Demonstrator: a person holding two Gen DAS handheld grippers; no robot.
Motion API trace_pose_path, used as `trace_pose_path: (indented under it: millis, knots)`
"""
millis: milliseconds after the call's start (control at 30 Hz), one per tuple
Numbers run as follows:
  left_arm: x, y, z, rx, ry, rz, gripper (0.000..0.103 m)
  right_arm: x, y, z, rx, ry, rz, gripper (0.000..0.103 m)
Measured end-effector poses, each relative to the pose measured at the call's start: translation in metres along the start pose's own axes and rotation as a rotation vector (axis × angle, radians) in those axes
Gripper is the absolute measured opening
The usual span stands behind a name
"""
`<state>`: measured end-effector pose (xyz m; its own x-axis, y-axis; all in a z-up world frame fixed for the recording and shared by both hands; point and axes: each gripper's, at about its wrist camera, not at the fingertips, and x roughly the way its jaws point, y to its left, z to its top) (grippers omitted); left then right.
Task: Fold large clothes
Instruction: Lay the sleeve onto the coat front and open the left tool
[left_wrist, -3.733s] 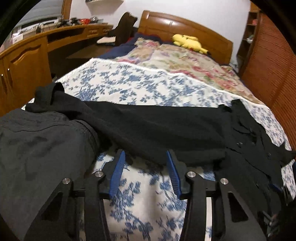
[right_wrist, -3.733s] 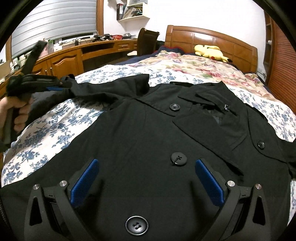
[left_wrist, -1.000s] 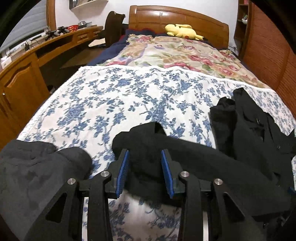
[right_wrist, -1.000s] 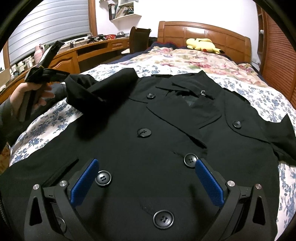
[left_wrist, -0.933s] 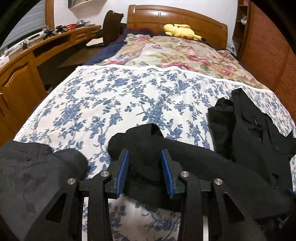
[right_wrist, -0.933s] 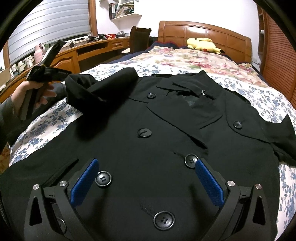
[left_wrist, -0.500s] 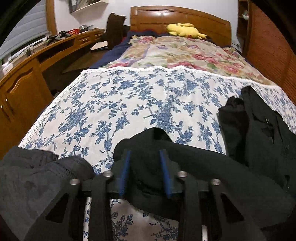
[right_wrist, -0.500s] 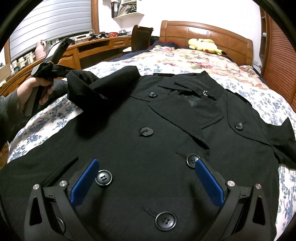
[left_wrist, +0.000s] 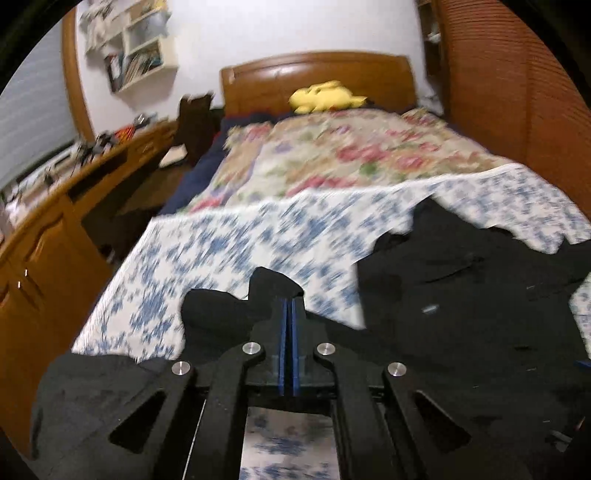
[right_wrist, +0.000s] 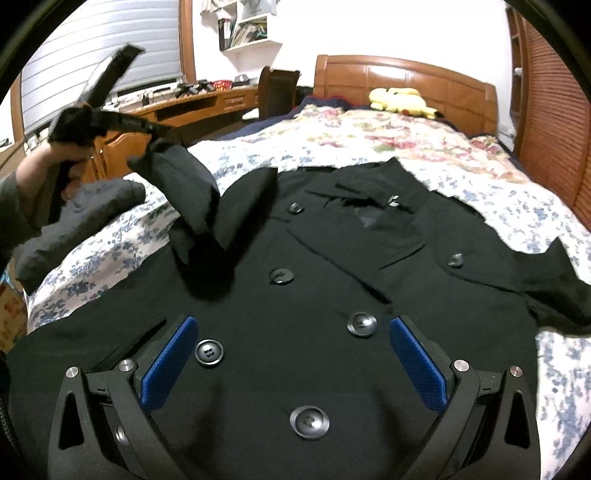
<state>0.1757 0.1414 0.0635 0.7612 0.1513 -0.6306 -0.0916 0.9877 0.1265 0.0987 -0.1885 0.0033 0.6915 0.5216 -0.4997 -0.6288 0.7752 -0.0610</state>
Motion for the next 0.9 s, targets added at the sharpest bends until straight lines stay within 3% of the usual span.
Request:
trace_pose_path:
  millis: [233,400,633,900]
  knots:
    - [-0.072,-0.088,0.025,0.111,-0.092,-0.102,0.002,-0.052,-0.035,-0.016,0.040,-0.067,-0.079,0.103]
    - [-0.113,-0.150,0.027,0.191,-0.125,-0.190,0.003,-0.084,-0.055,-0.031,0.081,-0.096,-0.130,0.103]
    - [-0.155,-0.195,0.012,0.235,-0.125,-0.341,0.007,-0.119,-0.063,-0.045,0.137,-0.115,-0.197,0.103]
    - [-0.186,-0.206,-0.023,0.253,-0.133,-0.441,0.032,-0.144,-0.052,-0.057,0.156,-0.097,-0.231,0.103]
